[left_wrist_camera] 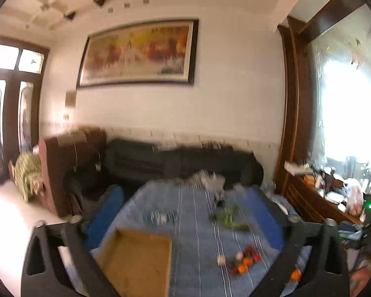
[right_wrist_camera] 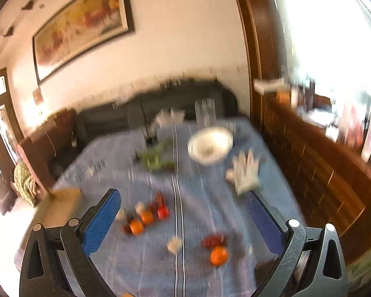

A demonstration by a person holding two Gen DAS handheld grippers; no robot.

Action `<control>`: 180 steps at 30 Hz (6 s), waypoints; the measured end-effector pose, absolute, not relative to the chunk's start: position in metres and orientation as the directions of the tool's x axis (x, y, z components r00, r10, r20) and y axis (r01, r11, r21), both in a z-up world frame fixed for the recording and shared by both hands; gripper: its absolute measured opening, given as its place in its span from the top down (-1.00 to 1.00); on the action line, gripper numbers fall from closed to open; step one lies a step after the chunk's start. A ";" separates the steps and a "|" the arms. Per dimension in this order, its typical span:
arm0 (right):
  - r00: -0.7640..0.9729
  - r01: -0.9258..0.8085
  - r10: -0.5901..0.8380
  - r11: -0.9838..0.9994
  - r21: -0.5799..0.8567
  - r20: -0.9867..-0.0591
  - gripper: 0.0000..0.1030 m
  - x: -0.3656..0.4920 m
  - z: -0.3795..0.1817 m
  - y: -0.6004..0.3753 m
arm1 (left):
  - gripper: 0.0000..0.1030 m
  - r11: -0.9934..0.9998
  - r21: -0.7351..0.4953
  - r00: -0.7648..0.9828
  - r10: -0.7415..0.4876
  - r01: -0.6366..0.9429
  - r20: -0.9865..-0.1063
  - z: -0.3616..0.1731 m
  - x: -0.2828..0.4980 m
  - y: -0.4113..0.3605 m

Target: Organize fruits

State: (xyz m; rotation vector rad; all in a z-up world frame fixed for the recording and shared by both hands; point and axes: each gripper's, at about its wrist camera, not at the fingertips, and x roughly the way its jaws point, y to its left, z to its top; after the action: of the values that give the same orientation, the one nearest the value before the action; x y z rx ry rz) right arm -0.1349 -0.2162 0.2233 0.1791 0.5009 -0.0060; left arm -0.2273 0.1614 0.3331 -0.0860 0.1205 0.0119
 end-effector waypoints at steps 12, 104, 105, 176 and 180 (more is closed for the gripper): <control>0.836 -0.027 0.101 0.989 0.142 -0.539 -1.00 -0.092 0.200 -0.188 | -1.00 0.997 -0.073 0.971 -0.041 0.025 -0.237 0.294 -0.148 0.152; 0.278 -0.663 0.574 0.695 0.279 -0.770 0.45 -0.047 0.026 0.198 | 0.60 0.942 -0.183 0.651 0.047 -0.281 -0.758 0.029 -0.115 0.345; 0.279 -0.664 0.569 0.696 0.273 -0.773 0.45 -0.048 0.025 0.199 | 0.60 0.941 -0.186 0.652 0.045 -0.281 -0.757 0.030 -0.116 0.345; 0.653 0.102 0.137 0.959 0.266 -0.745 -0.01 -0.041 0.004 -0.240 | 0.43 0.907 -0.162 0.536 -0.365 0.388 -0.762 0.007 -0.004 -0.029; 0.665 0.095 0.134 0.961 0.261 -0.735 -0.01 -0.043 0.006 -0.239 | 0.43 0.897 -0.225 0.531 -0.410 0.380 -0.741 0.006 -0.004 -0.020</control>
State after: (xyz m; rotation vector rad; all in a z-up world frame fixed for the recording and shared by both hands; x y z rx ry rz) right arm -0.0431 -0.2392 0.0064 0.2890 0.8460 0.0226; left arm -0.0039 -0.0203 0.0065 -0.0373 0.8942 -0.4714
